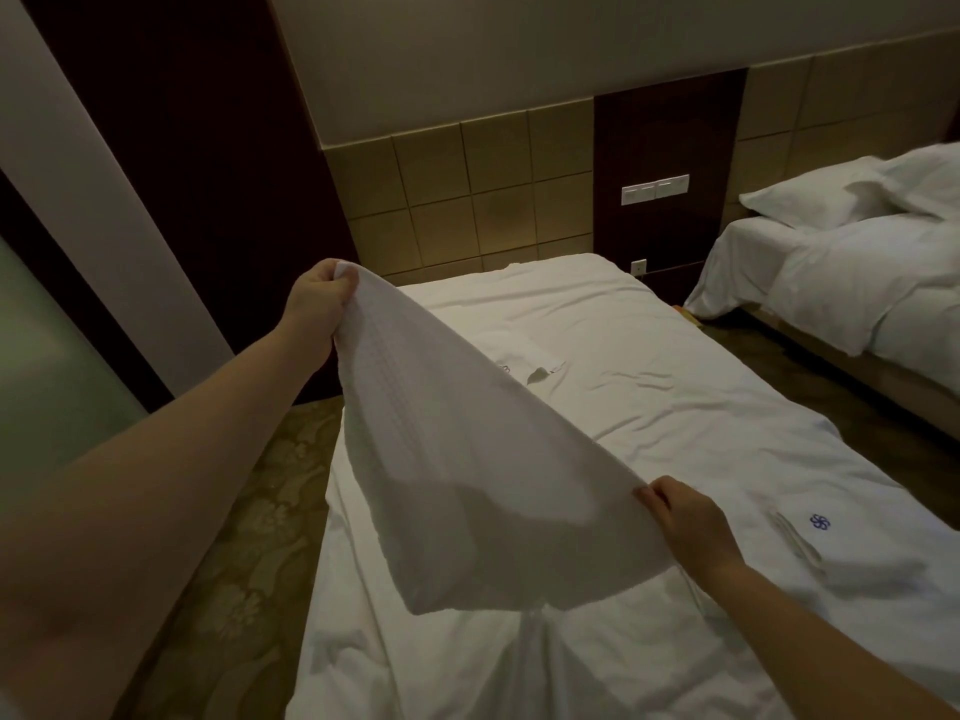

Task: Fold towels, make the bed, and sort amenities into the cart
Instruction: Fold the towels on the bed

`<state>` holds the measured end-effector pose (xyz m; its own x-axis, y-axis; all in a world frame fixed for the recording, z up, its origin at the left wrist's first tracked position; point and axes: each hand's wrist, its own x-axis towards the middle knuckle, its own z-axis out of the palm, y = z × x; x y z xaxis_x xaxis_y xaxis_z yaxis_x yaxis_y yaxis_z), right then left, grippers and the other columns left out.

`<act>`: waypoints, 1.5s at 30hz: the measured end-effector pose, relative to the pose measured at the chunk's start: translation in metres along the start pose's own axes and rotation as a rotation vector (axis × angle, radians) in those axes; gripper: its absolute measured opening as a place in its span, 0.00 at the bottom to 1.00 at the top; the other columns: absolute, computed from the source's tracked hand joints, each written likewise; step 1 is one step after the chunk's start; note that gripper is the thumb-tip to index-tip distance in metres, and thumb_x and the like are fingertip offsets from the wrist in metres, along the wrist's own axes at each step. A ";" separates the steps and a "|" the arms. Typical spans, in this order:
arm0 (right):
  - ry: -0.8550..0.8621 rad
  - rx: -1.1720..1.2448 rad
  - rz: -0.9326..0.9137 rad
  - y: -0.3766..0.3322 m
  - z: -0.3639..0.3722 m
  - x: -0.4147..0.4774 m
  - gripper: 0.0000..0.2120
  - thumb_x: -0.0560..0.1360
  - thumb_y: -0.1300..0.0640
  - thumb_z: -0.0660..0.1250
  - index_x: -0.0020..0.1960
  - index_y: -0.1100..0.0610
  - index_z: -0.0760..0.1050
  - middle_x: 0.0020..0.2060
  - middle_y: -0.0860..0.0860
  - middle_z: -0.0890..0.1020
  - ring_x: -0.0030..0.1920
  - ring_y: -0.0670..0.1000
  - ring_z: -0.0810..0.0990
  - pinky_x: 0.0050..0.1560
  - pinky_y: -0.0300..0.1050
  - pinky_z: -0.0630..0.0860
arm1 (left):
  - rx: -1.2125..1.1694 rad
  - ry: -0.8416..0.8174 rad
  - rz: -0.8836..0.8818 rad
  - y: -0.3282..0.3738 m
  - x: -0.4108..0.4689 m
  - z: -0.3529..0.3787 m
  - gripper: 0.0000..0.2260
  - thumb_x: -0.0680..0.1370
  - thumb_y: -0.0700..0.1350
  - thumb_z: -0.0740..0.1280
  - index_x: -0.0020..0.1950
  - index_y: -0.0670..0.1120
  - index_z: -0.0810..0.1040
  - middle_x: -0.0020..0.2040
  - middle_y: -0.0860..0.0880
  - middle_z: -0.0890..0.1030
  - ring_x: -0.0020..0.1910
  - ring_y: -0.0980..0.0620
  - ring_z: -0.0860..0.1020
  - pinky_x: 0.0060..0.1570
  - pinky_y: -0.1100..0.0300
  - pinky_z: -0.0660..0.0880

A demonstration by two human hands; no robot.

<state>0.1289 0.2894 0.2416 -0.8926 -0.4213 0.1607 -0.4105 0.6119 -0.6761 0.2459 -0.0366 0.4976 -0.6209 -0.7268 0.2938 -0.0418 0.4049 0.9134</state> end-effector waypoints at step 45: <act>-0.191 0.808 0.588 -0.078 -0.173 0.036 0.07 0.79 0.65 0.59 0.44 0.60 0.73 0.38 0.56 0.74 0.36 0.52 0.73 0.32 0.41 0.79 | 0.322 0.085 -0.232 -0.049 -0.063 0.015 0.20 0.80 0.34 0.51 0.46 0.44 0.82 0.61 0.41 0.76 0.58 0.39 0.73 0.60 0.51 0.72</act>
<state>0.0966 0.3430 0.4243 -0.8385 -0.3427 -0.4237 0.3959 0.1510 -0.9058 0.2756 -0.0021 0.4305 -0.5001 -0.8569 0.1247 -0.4247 0.3683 0.8270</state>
